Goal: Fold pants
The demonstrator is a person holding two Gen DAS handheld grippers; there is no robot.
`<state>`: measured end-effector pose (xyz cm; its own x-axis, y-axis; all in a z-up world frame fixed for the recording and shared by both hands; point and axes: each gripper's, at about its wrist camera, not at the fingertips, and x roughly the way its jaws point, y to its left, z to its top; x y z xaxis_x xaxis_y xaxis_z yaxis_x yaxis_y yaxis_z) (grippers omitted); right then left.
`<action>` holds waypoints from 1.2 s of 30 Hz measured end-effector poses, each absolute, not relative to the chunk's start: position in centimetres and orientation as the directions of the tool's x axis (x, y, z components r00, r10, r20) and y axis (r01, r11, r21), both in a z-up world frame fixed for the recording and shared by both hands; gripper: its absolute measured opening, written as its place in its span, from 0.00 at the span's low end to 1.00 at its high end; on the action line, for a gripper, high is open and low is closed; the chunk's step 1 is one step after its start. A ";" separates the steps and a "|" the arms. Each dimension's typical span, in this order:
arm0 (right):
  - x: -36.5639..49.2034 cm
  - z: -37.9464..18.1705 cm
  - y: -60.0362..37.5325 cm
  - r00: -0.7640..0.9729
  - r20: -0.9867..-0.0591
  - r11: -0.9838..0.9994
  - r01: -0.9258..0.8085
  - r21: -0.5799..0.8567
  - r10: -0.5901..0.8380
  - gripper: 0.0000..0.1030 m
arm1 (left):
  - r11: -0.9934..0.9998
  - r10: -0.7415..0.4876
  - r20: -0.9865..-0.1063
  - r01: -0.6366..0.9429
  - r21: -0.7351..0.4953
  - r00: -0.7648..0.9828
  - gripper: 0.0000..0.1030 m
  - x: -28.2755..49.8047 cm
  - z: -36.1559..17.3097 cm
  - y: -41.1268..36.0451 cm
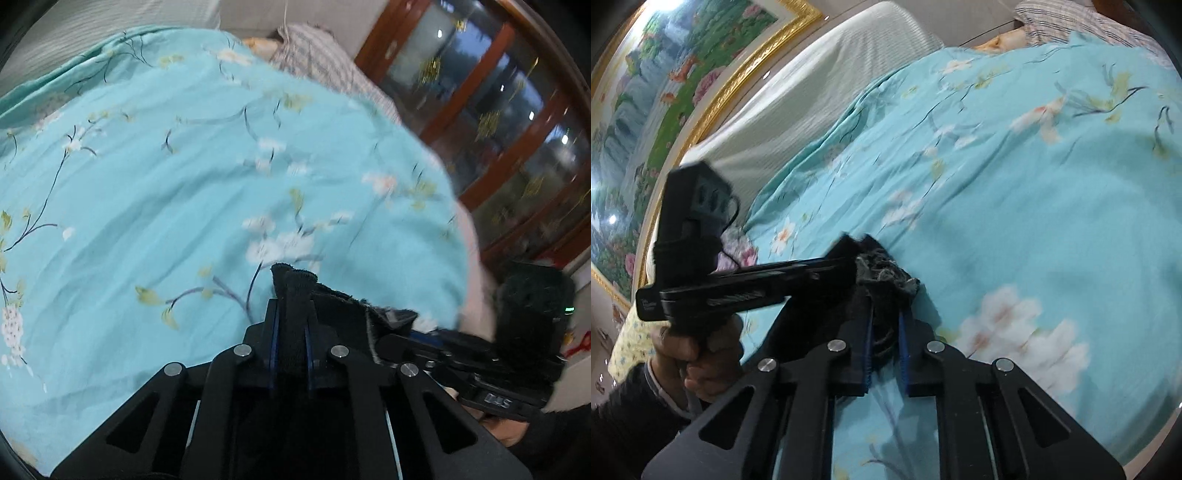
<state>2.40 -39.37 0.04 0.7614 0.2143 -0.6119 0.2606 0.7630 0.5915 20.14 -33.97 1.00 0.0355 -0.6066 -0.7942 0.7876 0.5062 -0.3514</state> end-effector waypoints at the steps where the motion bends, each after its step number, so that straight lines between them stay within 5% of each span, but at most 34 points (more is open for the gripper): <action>1: 2.4 0.1 -39.9 0.765 -0.604 0.752 0.260 0.606 0.222 0.12 | 0.502 -0.609 -0.792 0.794 -0.343 0.043 0.09 19.9 1.3 -33.9; 20: 2.3 6.0 -33.3 0.777 -0.413 0.691 -0.038 0.722 0.475 0.12 | 0.547 -0.723 -0.666 0.741 -0.389 0.185 0.09 15.3 7.9 -21.6; 36: 3.7 3.8 -23.4 0.609 -0.453 0.657 -0.153 0.739 0.651 0.12 | 0.654 -0.726 -0.623 0.571 -0.496 0.290 0.09 11.7 4.3 -9.0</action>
<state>3.69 -23.41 3.84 0.6086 0.6514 -0.4530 -0.1530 0.6566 0.7386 11.73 -8.99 4.28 0.2899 -0.7265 -0.6231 0.5714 0.6536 -0.4963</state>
